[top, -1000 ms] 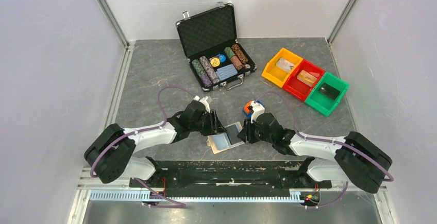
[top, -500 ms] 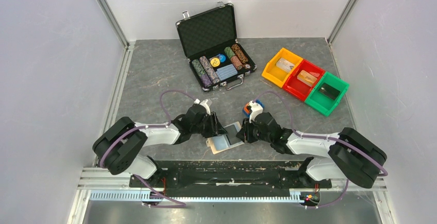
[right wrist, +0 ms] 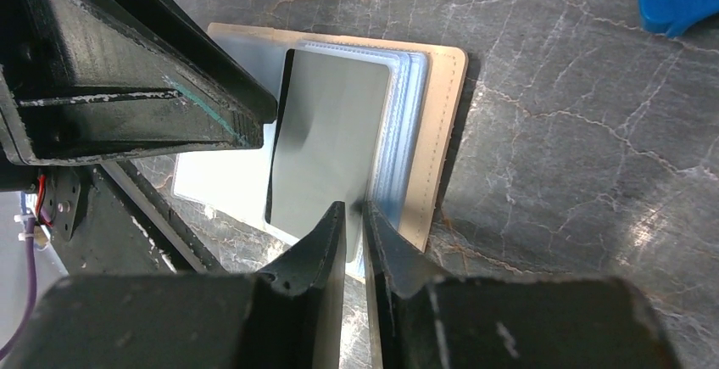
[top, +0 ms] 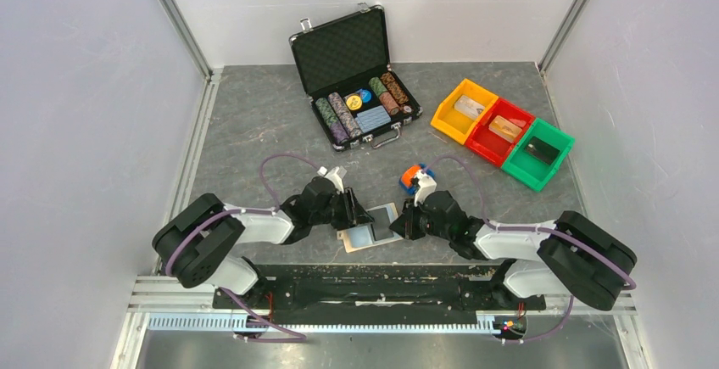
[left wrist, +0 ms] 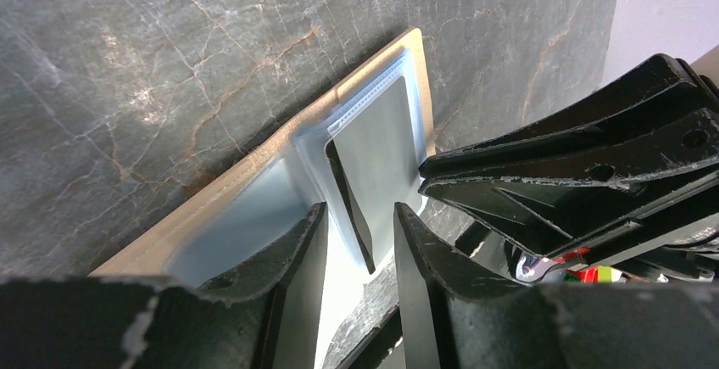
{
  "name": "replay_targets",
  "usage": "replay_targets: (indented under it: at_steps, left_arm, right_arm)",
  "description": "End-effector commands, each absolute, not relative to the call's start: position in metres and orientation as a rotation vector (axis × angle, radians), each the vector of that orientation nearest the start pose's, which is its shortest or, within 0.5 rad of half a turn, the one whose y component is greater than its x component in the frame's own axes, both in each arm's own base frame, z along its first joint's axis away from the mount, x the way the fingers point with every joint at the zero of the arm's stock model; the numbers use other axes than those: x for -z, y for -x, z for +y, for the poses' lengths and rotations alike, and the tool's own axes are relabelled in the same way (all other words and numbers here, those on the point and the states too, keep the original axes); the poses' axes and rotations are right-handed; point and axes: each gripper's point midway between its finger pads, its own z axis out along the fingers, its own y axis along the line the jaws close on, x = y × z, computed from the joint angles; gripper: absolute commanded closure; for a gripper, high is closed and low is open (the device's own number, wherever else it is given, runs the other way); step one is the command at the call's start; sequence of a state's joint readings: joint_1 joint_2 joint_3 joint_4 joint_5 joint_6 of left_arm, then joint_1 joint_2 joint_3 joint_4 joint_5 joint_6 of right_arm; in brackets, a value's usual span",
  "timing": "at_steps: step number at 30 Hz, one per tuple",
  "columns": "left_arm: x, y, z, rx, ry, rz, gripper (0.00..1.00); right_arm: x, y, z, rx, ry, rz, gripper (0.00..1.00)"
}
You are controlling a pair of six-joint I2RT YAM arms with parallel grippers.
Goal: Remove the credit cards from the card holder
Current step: Remove the credit card from the card holder.
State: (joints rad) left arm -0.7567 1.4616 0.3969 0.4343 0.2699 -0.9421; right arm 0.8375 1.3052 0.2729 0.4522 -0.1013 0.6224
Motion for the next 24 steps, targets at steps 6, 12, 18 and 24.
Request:
replay_targets:
  at_steps: [6, 12, 18, 24]
  left_arm:
    - [-0.048, -0.188, -0.3, 1.289, 0.065, 2.378, 0.64]
    - [-0.049, -0.183, -0.303, 1.352, 0.084, 2.372, 0.65]
    - [-0.038, -0.182, -0.298, 1.31, 0.11, 2.403, 0.63]
    - [-0.038, -0.18, -0.302, 1.332, 0.108, 2.403, 0.65]
  right_arm:
    - [-0.016, -0.168, 0.258, -0.953, 0.281, 2.324, 0.86]
    - [-0.011, -0.167, 0.255, -0.937, 0.275, 2.335, 0.87]
    - [-0.009, -0.165, 0.252, -0.936, 0.265, 2.337, 0.88]
    - [-0.01, -0.166, 0.253, -0.941, 0.264, 2.334, 0.88]
